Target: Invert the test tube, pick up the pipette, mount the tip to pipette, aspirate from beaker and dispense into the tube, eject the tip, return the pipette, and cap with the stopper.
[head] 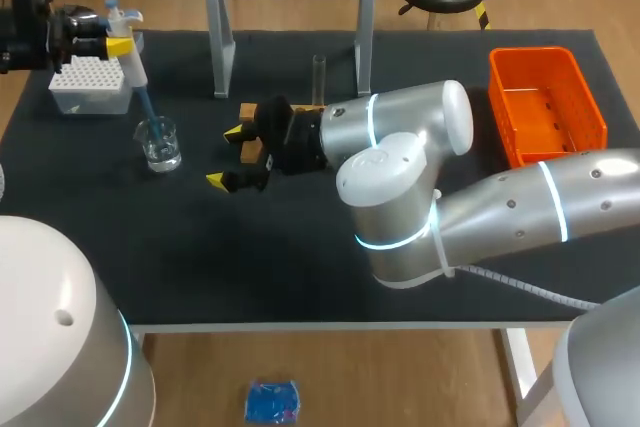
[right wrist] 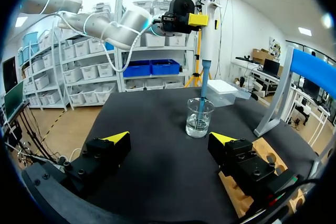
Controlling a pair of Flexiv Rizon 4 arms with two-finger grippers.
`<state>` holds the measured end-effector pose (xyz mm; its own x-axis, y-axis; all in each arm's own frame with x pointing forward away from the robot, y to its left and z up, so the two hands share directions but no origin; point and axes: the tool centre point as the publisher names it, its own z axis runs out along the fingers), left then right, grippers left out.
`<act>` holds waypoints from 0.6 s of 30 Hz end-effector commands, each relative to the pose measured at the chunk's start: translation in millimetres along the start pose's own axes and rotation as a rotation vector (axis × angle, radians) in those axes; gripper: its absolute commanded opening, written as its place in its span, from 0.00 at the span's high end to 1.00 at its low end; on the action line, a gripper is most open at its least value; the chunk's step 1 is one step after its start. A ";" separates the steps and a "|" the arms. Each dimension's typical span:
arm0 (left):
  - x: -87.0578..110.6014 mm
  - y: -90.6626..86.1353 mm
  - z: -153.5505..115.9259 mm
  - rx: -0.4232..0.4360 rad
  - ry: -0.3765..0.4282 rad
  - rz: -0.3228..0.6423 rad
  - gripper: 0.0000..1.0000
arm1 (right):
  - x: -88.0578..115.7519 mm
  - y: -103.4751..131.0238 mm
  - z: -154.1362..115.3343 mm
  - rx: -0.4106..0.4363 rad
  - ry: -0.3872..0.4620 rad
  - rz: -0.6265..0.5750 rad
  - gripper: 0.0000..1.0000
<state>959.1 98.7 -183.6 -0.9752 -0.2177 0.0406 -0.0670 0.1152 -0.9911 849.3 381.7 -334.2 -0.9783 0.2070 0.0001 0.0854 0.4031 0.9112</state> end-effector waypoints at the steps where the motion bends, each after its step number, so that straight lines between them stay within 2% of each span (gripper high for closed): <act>1: -2.2 2.9 0.2 0.003 0.003 -0.003 1.00 | 0.3 -1.3 1.4 -0.005 -0.002 0.000 0.00; 18: -2.7 5.6 0.7 0.001 0.007 -0.016 1.00 | 0.3 -1.3 1.4 -0.005 -0.002 0.000 0.00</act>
<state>960.4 98.2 -188.9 -0.9745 -0.2169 0.0581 -0.0839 0.1113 -0.9902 849.3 381.7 -334.3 -0.9783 0.2070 0.0001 0.0854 0.4031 0.9112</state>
